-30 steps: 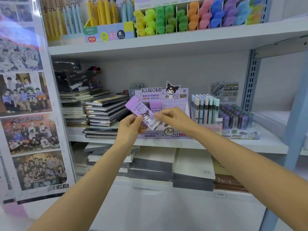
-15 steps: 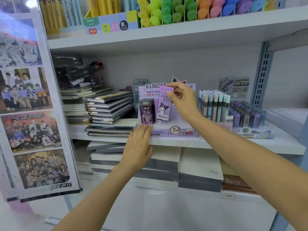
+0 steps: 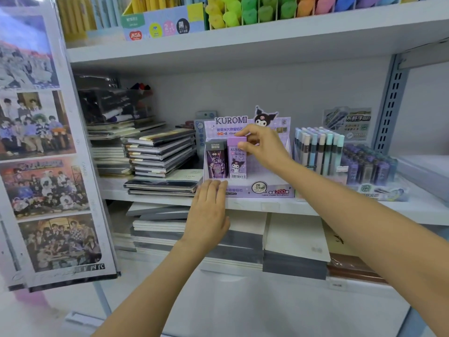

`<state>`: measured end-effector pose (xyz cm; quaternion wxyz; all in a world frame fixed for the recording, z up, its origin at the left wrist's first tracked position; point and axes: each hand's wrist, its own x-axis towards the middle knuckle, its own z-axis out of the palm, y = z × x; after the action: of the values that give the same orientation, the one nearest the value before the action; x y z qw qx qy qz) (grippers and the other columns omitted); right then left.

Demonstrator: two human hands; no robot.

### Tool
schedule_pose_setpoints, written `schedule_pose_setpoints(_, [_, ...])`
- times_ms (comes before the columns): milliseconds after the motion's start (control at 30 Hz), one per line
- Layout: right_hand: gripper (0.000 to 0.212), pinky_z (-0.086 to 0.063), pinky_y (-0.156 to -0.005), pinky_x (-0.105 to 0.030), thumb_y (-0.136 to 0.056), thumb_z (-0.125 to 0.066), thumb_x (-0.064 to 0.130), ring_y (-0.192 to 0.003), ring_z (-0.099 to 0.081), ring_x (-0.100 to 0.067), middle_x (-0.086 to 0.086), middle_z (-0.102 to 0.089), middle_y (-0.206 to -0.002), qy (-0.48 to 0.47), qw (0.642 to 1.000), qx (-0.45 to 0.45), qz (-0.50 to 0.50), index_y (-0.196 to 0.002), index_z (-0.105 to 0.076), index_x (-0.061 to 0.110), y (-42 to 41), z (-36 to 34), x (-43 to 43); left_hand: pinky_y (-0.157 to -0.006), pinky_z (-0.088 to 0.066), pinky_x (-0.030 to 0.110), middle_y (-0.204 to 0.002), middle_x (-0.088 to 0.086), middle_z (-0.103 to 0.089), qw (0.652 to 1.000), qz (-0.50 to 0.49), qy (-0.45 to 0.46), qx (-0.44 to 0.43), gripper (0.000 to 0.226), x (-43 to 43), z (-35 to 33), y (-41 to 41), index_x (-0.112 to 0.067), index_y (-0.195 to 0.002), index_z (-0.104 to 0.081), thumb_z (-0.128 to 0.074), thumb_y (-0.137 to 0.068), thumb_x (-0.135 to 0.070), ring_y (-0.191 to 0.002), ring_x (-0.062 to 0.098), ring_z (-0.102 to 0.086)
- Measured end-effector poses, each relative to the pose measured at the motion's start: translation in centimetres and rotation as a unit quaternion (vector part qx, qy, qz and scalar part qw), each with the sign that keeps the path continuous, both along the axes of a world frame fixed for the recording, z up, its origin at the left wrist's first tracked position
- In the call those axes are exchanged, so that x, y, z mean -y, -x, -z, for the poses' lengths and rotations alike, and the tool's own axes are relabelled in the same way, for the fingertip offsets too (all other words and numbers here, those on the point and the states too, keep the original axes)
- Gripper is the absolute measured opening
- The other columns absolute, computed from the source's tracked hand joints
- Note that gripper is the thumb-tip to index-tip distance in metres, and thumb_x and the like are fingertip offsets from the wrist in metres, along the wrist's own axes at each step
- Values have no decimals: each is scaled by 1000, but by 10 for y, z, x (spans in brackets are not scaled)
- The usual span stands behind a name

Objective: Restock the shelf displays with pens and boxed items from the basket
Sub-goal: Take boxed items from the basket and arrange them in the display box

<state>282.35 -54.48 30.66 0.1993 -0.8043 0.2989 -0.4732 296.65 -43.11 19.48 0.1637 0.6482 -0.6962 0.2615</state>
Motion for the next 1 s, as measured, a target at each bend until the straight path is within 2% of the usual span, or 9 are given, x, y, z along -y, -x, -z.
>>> schedule_pose_setpoints(133, [33,-50,-76,-23,-88,-67,7,-76,-57,-5,1,-60,-103,79,996,-20,46,-117,-58,18,-14,10,-2,-119,-15,42,-149,14,-31,1000,-4,-1,-3,75,-2,-1,3,-4,-148,-23,-57,-84,-24,-142,31,-21])
schedule_pose_setpoints(300, [26,-51,-85,-33,-89,-62,1,-95,-53,-13,3,-49,-109,102,987,-47,117,-112,-62,13,-15,25,-2,-120,-11,41,-155,12,-23,1000,-17,-10,6,77,-3,0,2,-6,-151,-14,-54,-88,-26,-145,30,-14])
schedule_pose_setpoints(467, [34,-44,-92,-27,-91,-62,8,-113,-45,-13,0,-46,-119,131,983,-49,118,-123,-59,15,-2,28,-21,-122,-5,44,-162,12,-4,998,1,3,-60,76,-11,4,9,-8,-154,-8,-50,-91,-18,-150,28,0])
schedule_pose_setpoints(533, [27,-44,-90,-20,-91,-56,3,-109,-49,-12,-2,-50,-118,178,983,11,40,-116,-59,11,3,46,-45,-119,-16,50,-158,21,-17,990,34,62,-122,73,-20,16,18,0,-150,-24,-53,-83,-2,-148,35,-11])
schedule_pose_setpoints(600, [20,-44,-76,-15,-91,-52,2,-92,-53,-6,3,-53,-109,199,979,35,-27,-107,-58,12,7,79,-71,-113,-30,52,-146,26,-37,979,56,121,-156,71,-27,45,26,5,-140,-41,-54,-71,11,-139,41,-32])
schedule_pose_setpoints(667, [15,-45,-66,-17,-91,-53,5,-80,-55,-6,7,-57,-100,163,984,33,-62,-101,-59,14,13,124,-90,-101,-42,50,-133,23,-49,974,64,112,-187,67,-37,88,34,5,-132,-50,-55,-66,14,-123,40,-48])
schedule_pose_setpoints(767, [10,-47,-61,-22,-92,-55,9,-69,-55,-7,12,-59,-88,50,997,-20,-63,-97,-61,15,26,208,-102,-82,-51,49,-122,21,-59,969,69,4,-236,49,-56,164,39,2,-115,-61,-57,-68,17,-104,39,-58])
schedule_pose_setpoints(900, [13,-49,-67,-28,-94,-53,15,-66,-52,-5,10,-63,-89,-123,975,-181,-33,-102,-60,22,56,333,-112,-95,-45,43,-128,13,-61,943,54,-172,-280,31,-93,266,32,-6,-103,-69,-58,-80,11,-117,34,-58])
schedule_pose_setpoints(1000, [17,-52,-77,-34,-96,-50,18,-78,-57,-14,0,-66,-98,-255,920,-294,-44,-109,-60,22,72,411,-121,-108,-34,31,-142,5,-52,914,17,-272,-301,36,-115,322,32,-12,-123,-63,-51,-92,-1,-131,24,-48])
